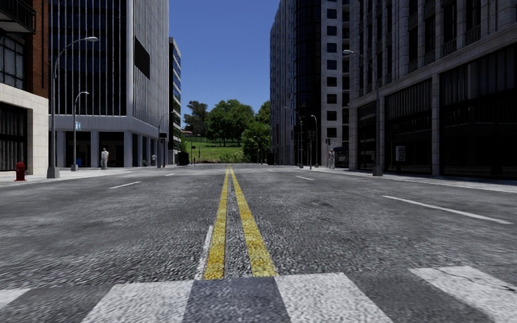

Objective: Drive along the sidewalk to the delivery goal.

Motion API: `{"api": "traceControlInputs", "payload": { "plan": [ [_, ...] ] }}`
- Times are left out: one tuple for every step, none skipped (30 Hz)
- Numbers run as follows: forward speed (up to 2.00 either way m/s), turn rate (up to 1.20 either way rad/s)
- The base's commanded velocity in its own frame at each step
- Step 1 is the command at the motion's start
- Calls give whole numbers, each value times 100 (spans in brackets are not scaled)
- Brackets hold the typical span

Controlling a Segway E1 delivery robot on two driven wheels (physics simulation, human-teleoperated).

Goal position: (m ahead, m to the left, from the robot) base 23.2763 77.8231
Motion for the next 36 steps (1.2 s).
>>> {"api": "traceControlInputs", "payload": {
  "plan": [
    [0, 0],
    [0, 0],
    [0, 0],
    [0, 0],
    [0, 0],
    [0, 0],
    [0, 0],
    [0, 0],
    [0, 0],
    [0, 0],
    [0, 0],
    [0, 0],
    [0, 0],
    [0, 0],
    [0, 0],
    [0, 0],
    [0, 0],
    [0, 0],
    [0, 0],
    [0, 0],
    [0, 0],
    [0, 0],
    [0, 0],
    [0, 0],
    [0, 0],
    [0, 0],
    [0, 0],
    [0, 0],
    [0, 0],
    [0, 0],
    [0, 13],
    [0, 29],
    [0, 29],
    [6, 44],
    [41, 55],
    [41, 55]
  ]
}}
